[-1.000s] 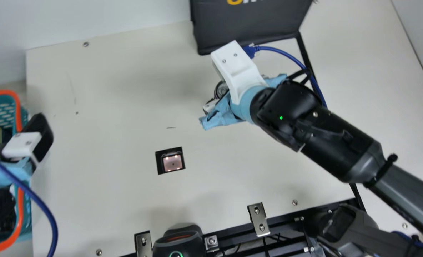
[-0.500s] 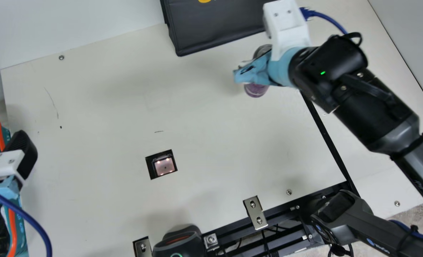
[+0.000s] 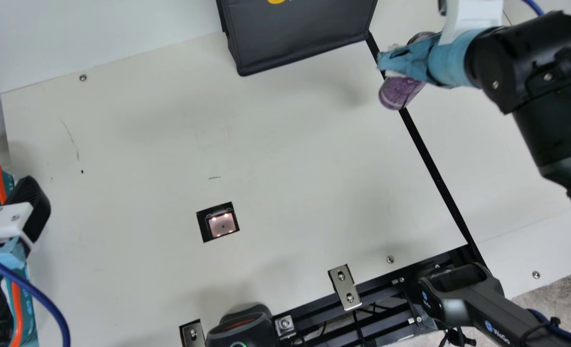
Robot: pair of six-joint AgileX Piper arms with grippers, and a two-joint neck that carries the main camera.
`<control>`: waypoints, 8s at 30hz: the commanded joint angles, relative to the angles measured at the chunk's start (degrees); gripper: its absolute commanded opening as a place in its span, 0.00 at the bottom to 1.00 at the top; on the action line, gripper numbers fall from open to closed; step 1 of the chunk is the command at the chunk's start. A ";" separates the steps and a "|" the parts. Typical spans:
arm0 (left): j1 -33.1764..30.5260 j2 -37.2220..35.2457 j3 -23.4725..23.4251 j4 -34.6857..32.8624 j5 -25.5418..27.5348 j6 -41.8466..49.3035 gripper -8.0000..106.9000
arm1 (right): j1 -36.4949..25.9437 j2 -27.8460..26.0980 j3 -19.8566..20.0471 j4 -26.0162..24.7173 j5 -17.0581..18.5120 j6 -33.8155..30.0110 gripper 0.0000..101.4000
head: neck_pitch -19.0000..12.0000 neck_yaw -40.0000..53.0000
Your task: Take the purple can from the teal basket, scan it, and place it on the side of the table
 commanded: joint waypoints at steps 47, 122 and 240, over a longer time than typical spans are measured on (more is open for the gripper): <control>0.00 0.00 0.00 0.00 0.00 0.00 0.85 | -30.59 49.62 -49.35 17.20 4.56 -39.01 0.00 | -1.66 -0.13; 0.00 0.00 0.00 0.00 0.00 0.00 0.85 | -23.78 15.49 -16.43 10.07 -2.72 -28.12 0.94 | -1.66 -0.13; 12.33 -8.50 -7.85 -2.79 21.12 3.30 0.85 | 6.92 -30.17 4.01 8.82 10.44 -16.26 0.94 | -1.66 19.87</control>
